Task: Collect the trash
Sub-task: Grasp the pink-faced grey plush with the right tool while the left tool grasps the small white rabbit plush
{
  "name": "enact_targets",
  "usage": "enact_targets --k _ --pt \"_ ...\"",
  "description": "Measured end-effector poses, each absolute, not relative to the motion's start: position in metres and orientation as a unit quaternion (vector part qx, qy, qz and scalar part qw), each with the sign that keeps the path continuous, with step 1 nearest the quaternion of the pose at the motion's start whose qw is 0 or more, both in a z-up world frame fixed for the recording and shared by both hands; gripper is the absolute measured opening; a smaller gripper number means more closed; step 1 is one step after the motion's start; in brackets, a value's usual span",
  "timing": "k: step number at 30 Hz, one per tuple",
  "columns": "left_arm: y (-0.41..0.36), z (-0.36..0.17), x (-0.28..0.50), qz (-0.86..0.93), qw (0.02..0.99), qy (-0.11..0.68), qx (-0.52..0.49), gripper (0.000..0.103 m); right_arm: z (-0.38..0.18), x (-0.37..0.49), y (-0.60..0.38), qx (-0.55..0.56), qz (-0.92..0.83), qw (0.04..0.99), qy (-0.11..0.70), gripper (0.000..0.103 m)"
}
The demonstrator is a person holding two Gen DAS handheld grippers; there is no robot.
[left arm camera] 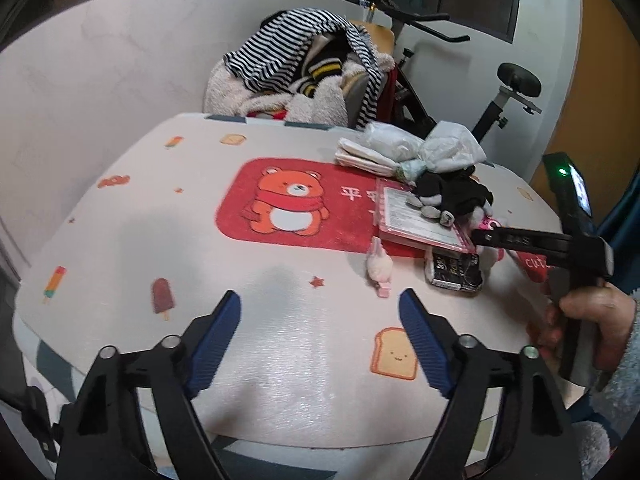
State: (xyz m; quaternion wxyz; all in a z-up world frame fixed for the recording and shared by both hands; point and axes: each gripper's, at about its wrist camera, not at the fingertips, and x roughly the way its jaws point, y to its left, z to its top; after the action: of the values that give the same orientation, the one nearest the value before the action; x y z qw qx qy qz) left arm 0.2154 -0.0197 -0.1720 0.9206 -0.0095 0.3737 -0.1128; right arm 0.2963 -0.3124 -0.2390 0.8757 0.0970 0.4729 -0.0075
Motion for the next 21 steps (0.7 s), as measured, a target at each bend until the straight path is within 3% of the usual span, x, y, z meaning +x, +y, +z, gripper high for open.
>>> enact_targets --k 4,8,11,18,20,21 --pt "-0.033 -0.182 0.228 -0.140 0.906 0.399 -0.015 0.059 -0.244 0.305 -0.309 0.074 -0.027 0.875 0.478 0.066" --pt "-0.047 -0.194 0.247 -0.156 0.892 0.424 -0.021 0.051 -0.242 0.298 -0.308 0.071 -0.005 0.880 0.470 0.023" --pt "-0.056 -0.203 0.266 -0.166 0.880 0.444 -0.022 0.043 -0.234 0.283 -0.314 0.086 -0.005 0.886 0.456 0.023" --pt "-0.077 -0.216 0.295 -0.175 0.865 0.471 -0.015 0.041 -0.220 0.243 -0.333 0.106 0.010 0.895 0.433 0.022" --pt "-0.082 -0.222 0.302 -0.169 0.861 0.480 -0.006 0.034 -0.220 0.236 -0.335 0.097 0.016 0.896 0.433 0.022" --pt "-0.082 -0.222 0.303 -0.164 0.864 0.476 -0.002 0.023 -0.221 0.235 -0.336 0.093 0.018 0.896 0.433 0.022"
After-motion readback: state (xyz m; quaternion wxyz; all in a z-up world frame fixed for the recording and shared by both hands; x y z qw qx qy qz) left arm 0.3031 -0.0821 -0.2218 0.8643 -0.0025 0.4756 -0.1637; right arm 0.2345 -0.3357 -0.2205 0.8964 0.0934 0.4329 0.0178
